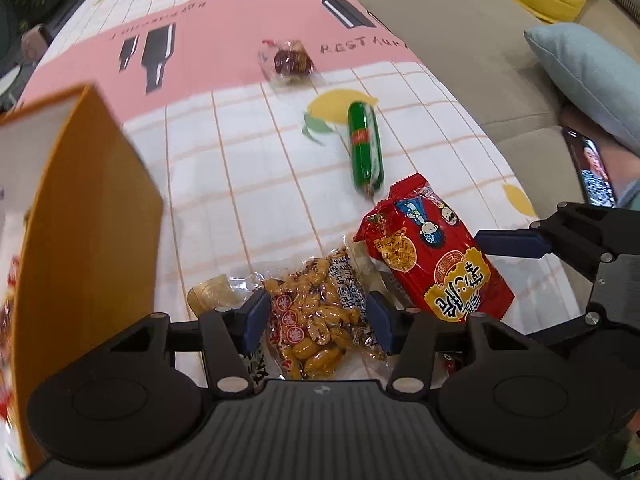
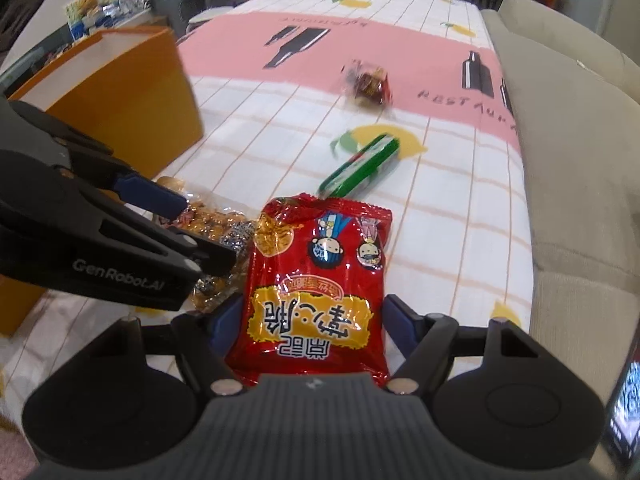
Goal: Organize snacks
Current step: 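Reach the left tool to the golden nut packet while the right tool reaches the red cartoon bag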
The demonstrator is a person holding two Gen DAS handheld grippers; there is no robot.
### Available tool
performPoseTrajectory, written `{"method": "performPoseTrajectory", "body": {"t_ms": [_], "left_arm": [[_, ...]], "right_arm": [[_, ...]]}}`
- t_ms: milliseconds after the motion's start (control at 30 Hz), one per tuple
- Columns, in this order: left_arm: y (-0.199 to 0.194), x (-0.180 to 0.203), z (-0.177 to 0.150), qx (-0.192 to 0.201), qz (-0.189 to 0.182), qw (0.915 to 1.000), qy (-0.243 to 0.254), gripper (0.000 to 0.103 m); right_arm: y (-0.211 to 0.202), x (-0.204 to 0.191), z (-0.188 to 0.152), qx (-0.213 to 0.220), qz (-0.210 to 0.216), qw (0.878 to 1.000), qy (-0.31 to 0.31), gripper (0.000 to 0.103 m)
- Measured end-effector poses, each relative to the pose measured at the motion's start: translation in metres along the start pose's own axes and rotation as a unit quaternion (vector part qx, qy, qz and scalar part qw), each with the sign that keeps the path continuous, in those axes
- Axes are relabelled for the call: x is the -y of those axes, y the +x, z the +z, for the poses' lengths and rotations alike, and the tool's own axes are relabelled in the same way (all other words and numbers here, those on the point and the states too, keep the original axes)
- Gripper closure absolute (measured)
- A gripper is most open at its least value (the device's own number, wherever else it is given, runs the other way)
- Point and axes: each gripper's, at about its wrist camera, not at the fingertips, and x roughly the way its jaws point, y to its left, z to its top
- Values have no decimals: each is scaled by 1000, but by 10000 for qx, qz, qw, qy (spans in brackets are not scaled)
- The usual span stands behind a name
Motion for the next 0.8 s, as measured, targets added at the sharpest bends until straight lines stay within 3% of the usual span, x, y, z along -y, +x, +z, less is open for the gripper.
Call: {"method": "performPoseTrajectory", "body": {"t_ms": [200, 400, 533, 667, 800], "left_arm": [[-17, 3, -29, -125, -134, 9986, -495, 43], [-27, -2, -50, -434, -573, 9936, -869, 32], [-33, -6, -61, -595, -783, 9898, -1031, 30], [-46, -4, -61, -485, -795, 9934, -672, 22], [-55, 10, -57, -374, -659, 9968, 235, 14]], "right_arm": [[-15, -7, -20, -250, 50, 9993, 259, 31], [-30, -25, -41, -361, 102, 9990, 246, 32], [-32, -30, -44, -341, 62, 9993, 165, 33], [-37, -25, -47, -419, 1, 9986, 332, 34], [-43, -16, -56, -541, -65, 9970, 558, 34]]}}
